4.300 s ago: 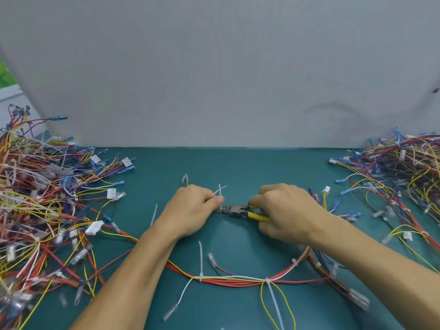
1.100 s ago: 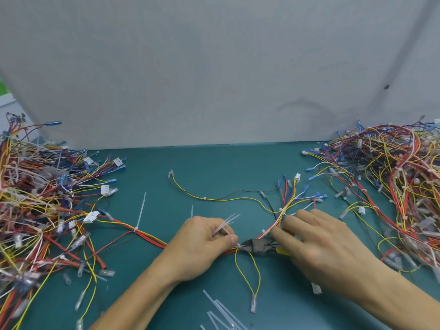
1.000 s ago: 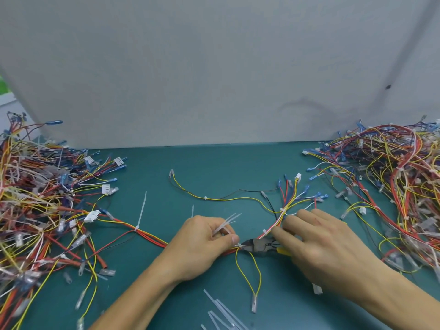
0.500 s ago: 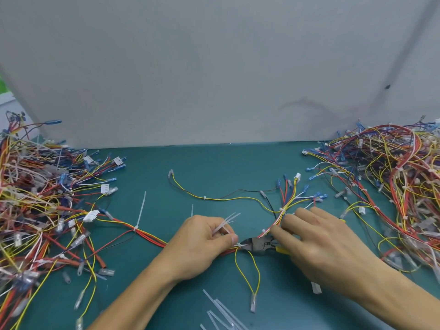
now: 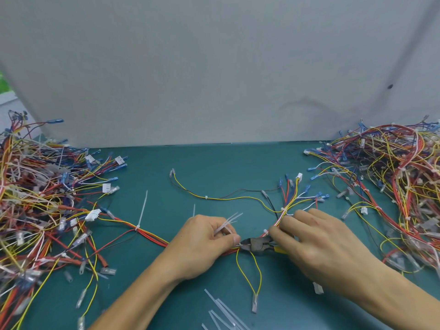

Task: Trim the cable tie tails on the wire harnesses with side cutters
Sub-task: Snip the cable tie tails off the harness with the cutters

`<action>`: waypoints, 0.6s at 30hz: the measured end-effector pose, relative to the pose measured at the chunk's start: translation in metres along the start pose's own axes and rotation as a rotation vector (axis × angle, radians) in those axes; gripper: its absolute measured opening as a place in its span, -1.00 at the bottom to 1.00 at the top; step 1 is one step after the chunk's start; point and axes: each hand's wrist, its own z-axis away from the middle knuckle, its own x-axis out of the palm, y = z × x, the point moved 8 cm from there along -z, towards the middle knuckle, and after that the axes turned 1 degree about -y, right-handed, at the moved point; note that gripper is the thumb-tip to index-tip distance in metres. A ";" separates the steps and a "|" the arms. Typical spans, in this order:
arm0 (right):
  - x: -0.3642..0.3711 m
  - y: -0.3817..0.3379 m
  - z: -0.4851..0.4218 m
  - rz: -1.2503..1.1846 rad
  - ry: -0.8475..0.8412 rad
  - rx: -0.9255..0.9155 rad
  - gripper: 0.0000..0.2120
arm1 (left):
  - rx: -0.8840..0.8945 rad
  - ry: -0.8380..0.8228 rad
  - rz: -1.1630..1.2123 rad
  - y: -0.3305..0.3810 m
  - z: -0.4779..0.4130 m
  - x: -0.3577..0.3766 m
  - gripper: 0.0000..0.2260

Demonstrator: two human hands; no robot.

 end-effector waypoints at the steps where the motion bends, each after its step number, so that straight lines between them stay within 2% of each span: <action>1: 0.000 -0.001 0.000 0.002 -0.003 -0.011 -0.79 | -0.001 -0.001 0.001 0.000 0.000 0.000 -0.84; 4: 0.000 -0.001 -0.001 0.013 -0.028 -0.017 -0.77 | 0.006 -0.003 -0.004 0.001 0.000 0.001 -0.84; 7: 0.002 0.001 -0.002 -0.005 -0.080 0.014 -0.87 | 0.016 0.005 -0.021 0.003 0.000 0.001 -0.84; 11: 0.008 0.002 0.000 -0.120 -0.168 0.086 -0.78 | 0.024 0.017 -0.005 0.004 0.003 -0.002 -0.82; 13: 0.011 0.006 0.002 -0.220 -0.229 0.180 -0.81 | -0.016 0.020 0.141 0.007 0.005 -0.006 -0.80; 15: 0.012 0.012 -0.001 -0.312 -0.241 0.305 -0.84 | -0.084 0.034 0.415 0.010 0.006 -0.014 -0.86; 18: 0.021 0.012 -0.012 -0.459 -0.276 0.391 -0.79 | -0.059 0.113 0.660 0.014 0.006 -0.041 -0.88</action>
